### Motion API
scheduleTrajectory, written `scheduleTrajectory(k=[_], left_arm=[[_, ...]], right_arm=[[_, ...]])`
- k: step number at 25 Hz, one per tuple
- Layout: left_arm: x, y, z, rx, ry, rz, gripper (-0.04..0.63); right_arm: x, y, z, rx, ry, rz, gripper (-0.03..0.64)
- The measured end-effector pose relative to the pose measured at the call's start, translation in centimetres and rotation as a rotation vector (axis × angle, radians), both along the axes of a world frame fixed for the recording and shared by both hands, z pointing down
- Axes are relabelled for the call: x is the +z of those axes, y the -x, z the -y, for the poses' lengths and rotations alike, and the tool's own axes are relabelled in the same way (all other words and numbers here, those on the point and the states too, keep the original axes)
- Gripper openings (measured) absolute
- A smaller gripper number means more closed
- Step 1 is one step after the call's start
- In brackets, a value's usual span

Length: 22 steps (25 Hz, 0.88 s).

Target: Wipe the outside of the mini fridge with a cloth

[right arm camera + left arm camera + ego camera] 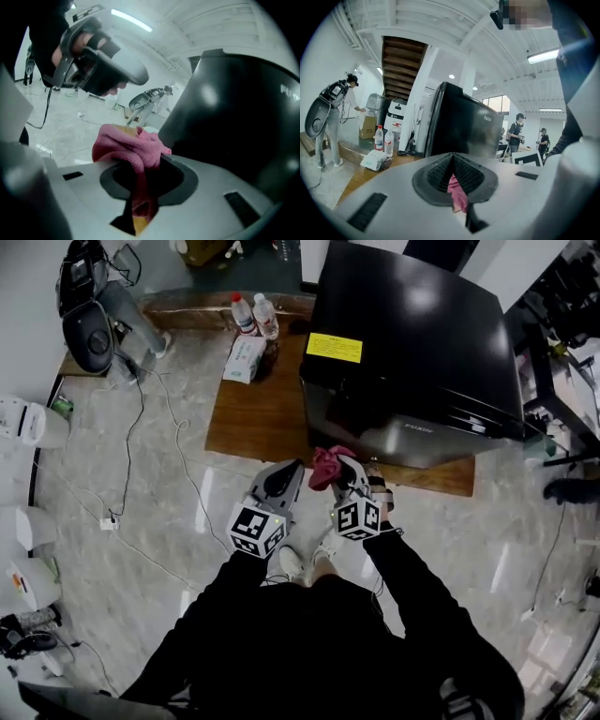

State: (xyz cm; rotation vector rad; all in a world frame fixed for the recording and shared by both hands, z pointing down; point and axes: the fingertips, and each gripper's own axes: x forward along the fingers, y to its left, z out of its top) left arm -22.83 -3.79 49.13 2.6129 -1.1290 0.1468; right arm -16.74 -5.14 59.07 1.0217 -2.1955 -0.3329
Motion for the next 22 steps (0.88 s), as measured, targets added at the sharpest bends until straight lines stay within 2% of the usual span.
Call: scheduleTrajectory(k=[4,9,15,19,22], left_arm=[[-5.8,1.3,-1.4,-0.018,-0.053,-0.023,0.005],[-11.4,3.5,-2.1,-0.051,-0.132,-0.022,0.005],[-12.8,6.7,0.9,-0.121,-0.180,-0.023,0.005],[-12.8,9.0,5.0,-0.126,-0.201,-0.028,0.005],[-12.8,12.0,9.4,-0.107,-0.210,-0.037,0.005]], right_arm=[[-8.2,1.3,-1.8,-0.006,-0.042,0.192,0.095],[-15.3,3.6,-3.7,-0.015,-0.003,0.448,0.095],[-19.2,5.8,-2.3,-0.036,-0.048,0.565,0.095],[-19.8,8.2,-0.1,-0.032,-0.037,0.607,0.095],[-20.3,11.9,2.6,-0.033,-0.029,0.632,0.095]])
